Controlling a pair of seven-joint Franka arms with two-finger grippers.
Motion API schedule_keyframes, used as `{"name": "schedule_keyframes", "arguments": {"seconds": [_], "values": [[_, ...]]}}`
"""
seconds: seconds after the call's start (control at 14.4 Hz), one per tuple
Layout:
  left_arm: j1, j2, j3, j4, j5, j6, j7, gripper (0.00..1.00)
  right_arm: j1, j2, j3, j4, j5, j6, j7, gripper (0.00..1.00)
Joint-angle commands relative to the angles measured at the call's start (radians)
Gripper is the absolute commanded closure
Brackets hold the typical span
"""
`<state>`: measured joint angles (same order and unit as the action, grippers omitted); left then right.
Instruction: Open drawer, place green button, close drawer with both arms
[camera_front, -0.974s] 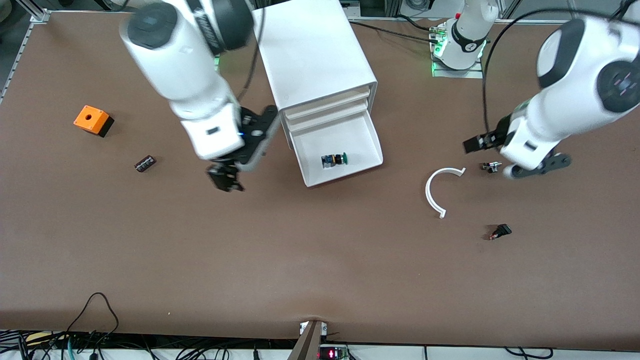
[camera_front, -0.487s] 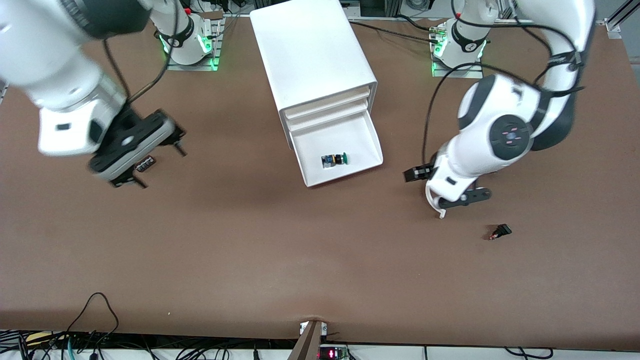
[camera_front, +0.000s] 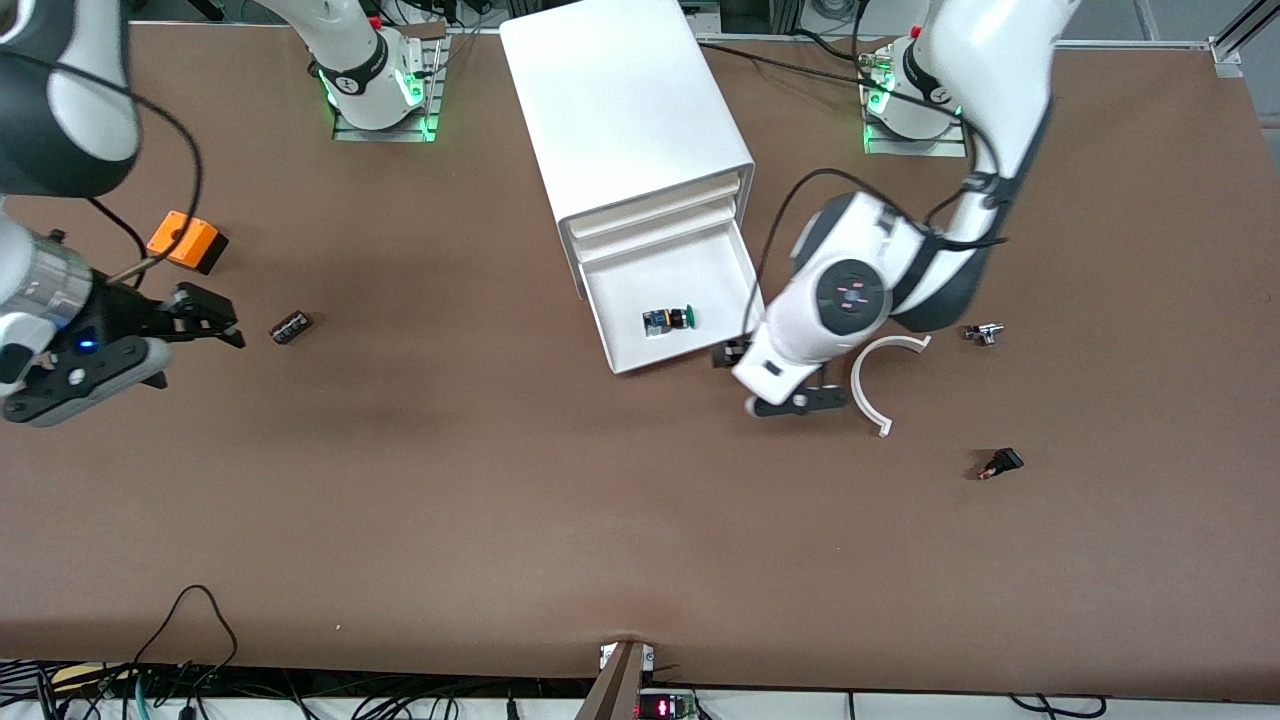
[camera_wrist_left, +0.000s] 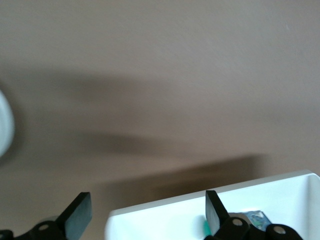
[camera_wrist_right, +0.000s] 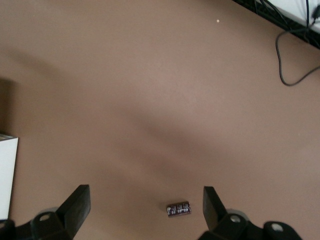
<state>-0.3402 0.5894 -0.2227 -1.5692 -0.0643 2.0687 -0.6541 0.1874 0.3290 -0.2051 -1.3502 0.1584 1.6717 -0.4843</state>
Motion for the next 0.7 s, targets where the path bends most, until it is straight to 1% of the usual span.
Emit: {"name": "schedule_keyframes", "arguments": {"seconds": [0.0, 0.07, 0.28, 0.35, 0.42, 0.63], "values": [[-0.014, 0.055, 0.008, 0.035, -0.014, 0.049, -0.01, 0.0, -0.077, -0.03, 0.075, -0.018, -0.028, -0.041, 0.116, 0.0], [-0.017, 0.069, 0.008, 0.035, -0.014, 0.062, -0.009, 0.0, -0.085, -0.045, 0.075, -0.027, -0.057, -0.067, 0.137, 0.0], [-0.046, 0.093, 0.008, 0.031, -0.003, 0.128, -0.002, 0.0, -0.121, -0.163, 0.076, -0.118, -0.06, -0.096, 0.125, 0.0], [-0.048, 0.101, 0.008, 0.028, -0.003, 0.143, -0.002, 0.0, -0.137, -0.188, 0.076, -0.119, -0.06, -0.137, 0.116, 0.0], [-0.049, 0.108, 0.008, 0.026, -0.002, 0.152, -0.004, 0.0, -0.149, -0.205, 0.076, -0.119, -0.06, -0.176, 0.104, 0.0], [-0.072, 0.128, 0.006, 0.023, -0.011, 0.172, -0.007, 0.0, -0.155, -0.215, 0.064, -0.109, -0.077, -0.196, 0.05, 0.0]]}}
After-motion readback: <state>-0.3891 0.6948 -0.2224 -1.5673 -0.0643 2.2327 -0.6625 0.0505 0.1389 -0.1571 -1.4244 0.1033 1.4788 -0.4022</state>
